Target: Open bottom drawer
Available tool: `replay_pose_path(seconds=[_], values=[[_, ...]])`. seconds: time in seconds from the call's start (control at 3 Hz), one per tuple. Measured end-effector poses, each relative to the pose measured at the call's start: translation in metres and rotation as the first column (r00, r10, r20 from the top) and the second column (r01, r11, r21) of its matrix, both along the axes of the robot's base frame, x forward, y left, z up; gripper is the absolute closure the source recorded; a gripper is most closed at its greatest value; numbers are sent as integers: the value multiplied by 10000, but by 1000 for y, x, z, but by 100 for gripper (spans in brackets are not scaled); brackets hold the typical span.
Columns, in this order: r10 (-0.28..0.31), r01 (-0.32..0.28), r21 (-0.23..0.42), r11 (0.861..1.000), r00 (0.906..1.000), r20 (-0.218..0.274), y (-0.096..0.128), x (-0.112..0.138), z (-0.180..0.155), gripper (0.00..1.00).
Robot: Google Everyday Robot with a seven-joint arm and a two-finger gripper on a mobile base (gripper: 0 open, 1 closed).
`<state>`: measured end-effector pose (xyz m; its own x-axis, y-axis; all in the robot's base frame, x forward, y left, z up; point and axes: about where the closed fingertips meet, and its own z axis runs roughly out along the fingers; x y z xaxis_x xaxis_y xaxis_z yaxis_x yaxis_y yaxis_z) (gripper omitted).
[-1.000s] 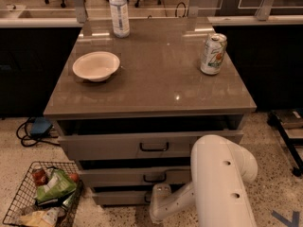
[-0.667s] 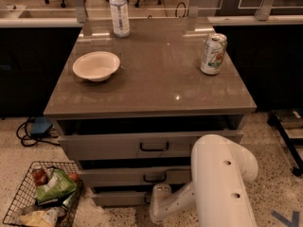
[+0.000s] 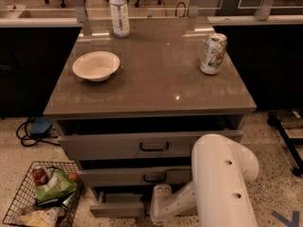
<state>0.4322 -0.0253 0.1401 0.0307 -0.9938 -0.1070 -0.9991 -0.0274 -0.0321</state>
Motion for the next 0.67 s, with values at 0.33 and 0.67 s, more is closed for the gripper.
replay_pose_path(seconds=[0.33,0.67], values=[[38,-35,-114,9999,9997,251,4,-13,7,100],[21,-16,-156,9999,9995,327,6,-19,10,100]])
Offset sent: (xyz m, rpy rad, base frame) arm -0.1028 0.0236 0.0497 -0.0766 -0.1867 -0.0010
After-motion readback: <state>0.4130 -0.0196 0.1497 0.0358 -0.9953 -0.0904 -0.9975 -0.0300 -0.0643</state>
